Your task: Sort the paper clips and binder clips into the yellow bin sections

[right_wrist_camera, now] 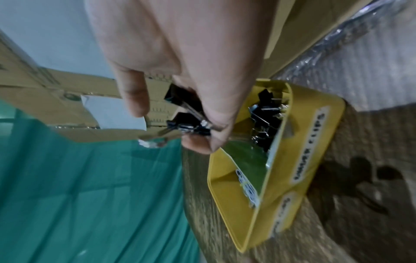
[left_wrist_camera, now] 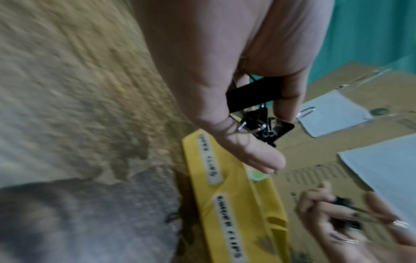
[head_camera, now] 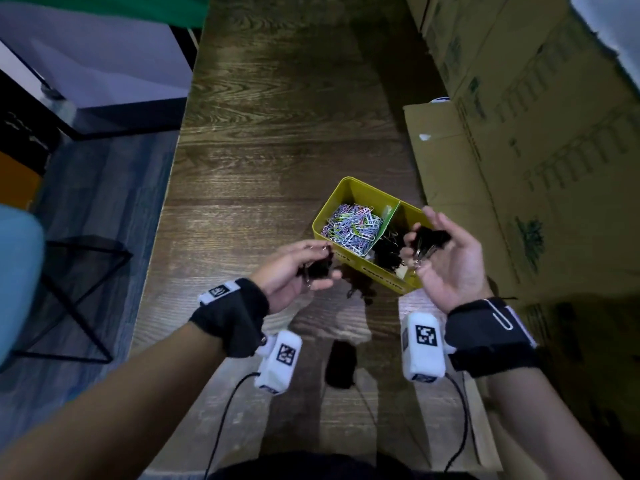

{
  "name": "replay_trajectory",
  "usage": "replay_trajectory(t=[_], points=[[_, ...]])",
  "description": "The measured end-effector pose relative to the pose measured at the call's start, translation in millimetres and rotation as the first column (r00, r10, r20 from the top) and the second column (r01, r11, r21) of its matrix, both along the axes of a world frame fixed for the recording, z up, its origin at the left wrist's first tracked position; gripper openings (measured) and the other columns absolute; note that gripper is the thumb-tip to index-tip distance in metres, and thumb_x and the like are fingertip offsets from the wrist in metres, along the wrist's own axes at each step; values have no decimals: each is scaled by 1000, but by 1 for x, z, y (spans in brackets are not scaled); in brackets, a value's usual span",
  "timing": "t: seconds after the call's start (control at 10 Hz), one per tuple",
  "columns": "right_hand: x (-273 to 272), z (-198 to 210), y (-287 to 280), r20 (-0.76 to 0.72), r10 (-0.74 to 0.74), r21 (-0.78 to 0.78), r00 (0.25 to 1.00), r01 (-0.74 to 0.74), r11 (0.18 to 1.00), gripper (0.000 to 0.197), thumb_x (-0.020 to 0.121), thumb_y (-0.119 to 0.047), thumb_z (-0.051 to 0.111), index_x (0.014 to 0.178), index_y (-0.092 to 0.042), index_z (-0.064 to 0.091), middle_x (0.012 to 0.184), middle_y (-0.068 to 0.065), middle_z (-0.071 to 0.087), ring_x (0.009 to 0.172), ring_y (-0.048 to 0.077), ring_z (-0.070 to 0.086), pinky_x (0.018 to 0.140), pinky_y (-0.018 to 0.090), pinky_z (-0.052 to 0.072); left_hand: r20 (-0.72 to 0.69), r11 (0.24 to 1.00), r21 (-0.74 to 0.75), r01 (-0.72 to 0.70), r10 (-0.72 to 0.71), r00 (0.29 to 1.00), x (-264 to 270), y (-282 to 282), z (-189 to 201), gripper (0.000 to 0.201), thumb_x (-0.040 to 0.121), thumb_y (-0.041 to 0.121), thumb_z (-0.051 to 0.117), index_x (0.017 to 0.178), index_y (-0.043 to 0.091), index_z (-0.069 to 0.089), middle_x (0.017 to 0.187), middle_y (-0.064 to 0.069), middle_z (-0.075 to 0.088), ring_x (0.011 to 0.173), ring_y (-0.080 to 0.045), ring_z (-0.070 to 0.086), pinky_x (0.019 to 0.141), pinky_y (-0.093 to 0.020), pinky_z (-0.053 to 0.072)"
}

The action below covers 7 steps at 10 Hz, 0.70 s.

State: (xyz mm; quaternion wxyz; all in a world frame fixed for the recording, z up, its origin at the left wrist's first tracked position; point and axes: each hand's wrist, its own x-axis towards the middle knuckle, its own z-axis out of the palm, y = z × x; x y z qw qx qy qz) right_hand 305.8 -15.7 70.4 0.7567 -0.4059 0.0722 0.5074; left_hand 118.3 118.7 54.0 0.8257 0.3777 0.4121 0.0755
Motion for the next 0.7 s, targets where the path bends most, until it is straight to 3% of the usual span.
replay_trajectory(t=[0.1, 0.2, 0.3, 0.4, 0.5, 0.6, 0.7], points=[[18, 0, 0, 37, -68, -112, 997, 72, 991, 34, 76, -23, 64, 108, -14, 56, 91, 5, 51, 80, 16, 52, 71, 29, 46, -21, 999, -20, 25, -26, 999, 46, -7, 20, 11, 89, 13, 55, 98, 8, 60, 90, -12, 64, 63, -23, 67, 57, -28, 58], [27, -1, 5, 36, -90, -191, 995, 95, 977, 22, 85, -26, 59, 103, -13, 54, 92, 5, 52, 83, 18, 54, 73, 31, 47, -67, 996, -34, 87, -90, 994, 90, -21, 33, 17, 88, 24, 61, 98, 9, 60, 88, -12, 61, 64, -24, 63, 59, -31, 58], [25, 0, 14, 76, -29, -265, 997, 49, 963, 19, 88, -31, 57, 97, -14, 57, 84, 5, 60, 79, 19, 59, 77, 31, 46, -141, 992, 24, 123, -119, 983, 122, -32, 34, 27, 87, 30, 63, 104, 10, 59, 88, -13, 60, 68, -22, 59, 65, -34, 58], [23, -4, 20, 112, 74, -294, 991, -39, 955, 30, 87, -40, 58, 97, -12, 64, 85, 7, 72, 83, 21, 67, 77, 33, 49, -171, 986, 95, 133, -116, 978, 139, -36, 29, 32, 87, 34, 61, 107, 10, 61, 93, -11, 62, 74, -22, 59, 70, -34, 52], [22, -12, 23, 141, 164, -363, 976, -103, 926, 60, 73, -54, 66, 115, -12, 64, 108, 10, 71, 102, 24, 67, 84, 37, 50, -208, 966, 136, 219, -188, 960, 145, -37, 22, 50, 81, 49, 59, 119, 16, 56, 110, -2, 65, 94, -21, 61, 81, -35, 46], [21, -15, 26, 136, 181, -386, 974, -116, 915, 55, 77, -54, 63, 115, -14, 65, 108, 12, 71, 94, 24, 70, 77, 36, 54, -278, 944, 159, 290, -239, 931, 143, -37, 13, 75, 67, 64, 57, 131, 26, 46, 126, 4, 58, 111, -21, 55, 96, -45, 39], [20, -19, 27, 185, 162, -455, 969, -62, 889, 44, 87, -46, 57, 118, -15, 62, 111, 9, 69, 101, 22, 66, 75, 33, 51, -287, 906, 256, 338, -262, 921, 137, -33, 5, 68, 76, 58, 55, 134, 23, 45, 132, 5, 54, 116, -19, 52, 90, -35, 39]])
